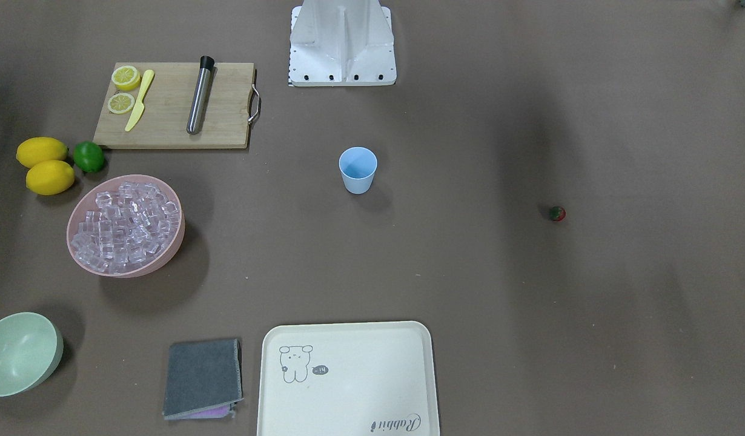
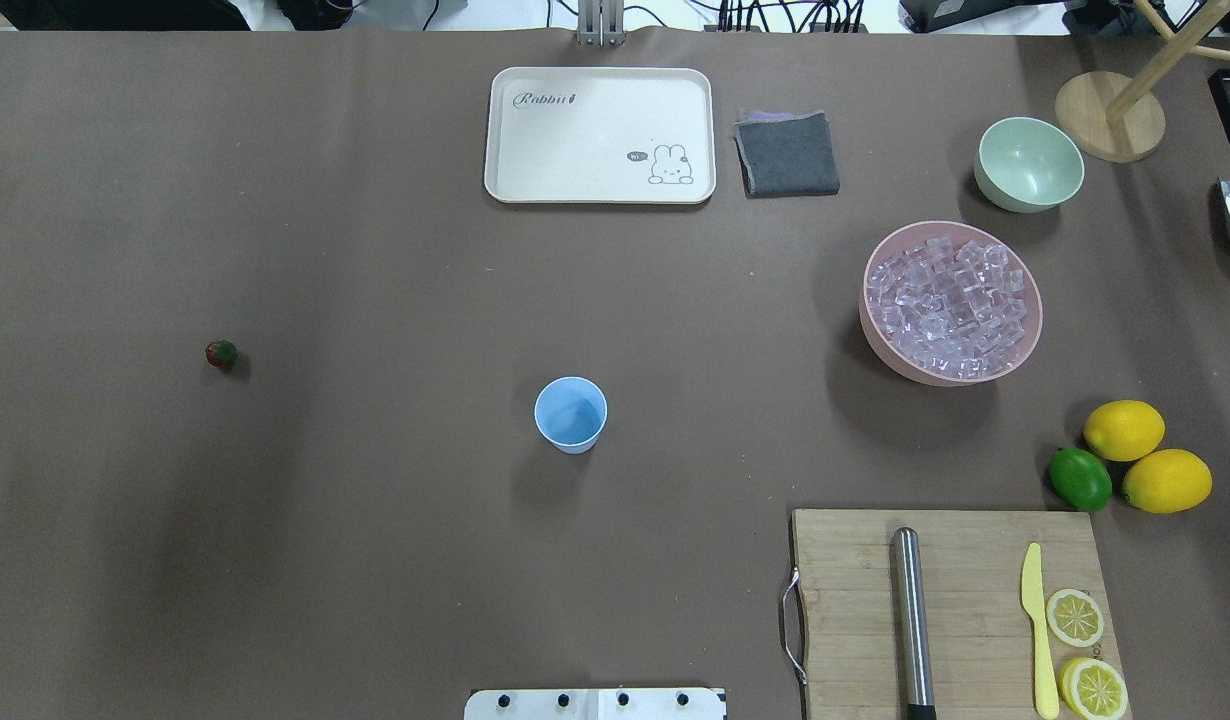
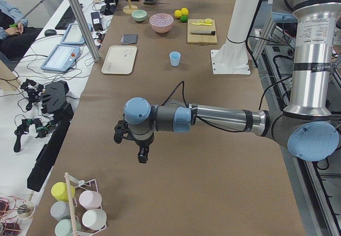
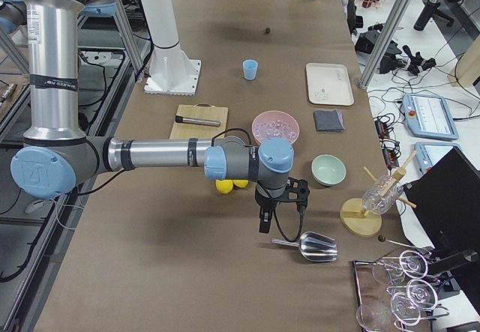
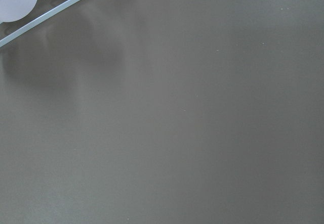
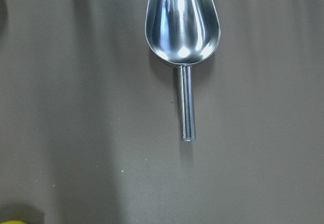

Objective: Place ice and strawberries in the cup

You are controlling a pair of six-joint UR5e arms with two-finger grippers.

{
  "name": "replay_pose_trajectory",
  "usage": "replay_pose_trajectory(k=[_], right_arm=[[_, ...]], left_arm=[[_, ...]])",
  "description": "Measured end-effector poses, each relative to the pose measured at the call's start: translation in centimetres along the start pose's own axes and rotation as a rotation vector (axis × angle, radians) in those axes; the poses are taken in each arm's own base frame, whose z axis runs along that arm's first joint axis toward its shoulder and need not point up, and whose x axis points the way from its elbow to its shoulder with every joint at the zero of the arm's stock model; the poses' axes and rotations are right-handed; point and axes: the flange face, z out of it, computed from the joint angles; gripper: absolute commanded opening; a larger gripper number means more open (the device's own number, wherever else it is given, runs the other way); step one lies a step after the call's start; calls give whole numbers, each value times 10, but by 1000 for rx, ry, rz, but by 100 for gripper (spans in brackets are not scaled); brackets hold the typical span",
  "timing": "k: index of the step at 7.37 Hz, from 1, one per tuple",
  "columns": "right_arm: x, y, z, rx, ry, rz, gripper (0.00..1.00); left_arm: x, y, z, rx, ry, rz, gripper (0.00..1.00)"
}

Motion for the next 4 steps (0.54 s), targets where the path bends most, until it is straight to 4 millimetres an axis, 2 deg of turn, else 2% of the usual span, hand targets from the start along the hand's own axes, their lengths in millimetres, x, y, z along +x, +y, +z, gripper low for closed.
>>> replay_pose_trajectory(k=[4], right_arm=[[0,5,1,-4,-10,-1,100]], left_arm=[[7,-2,-2,28,1,41,98]])
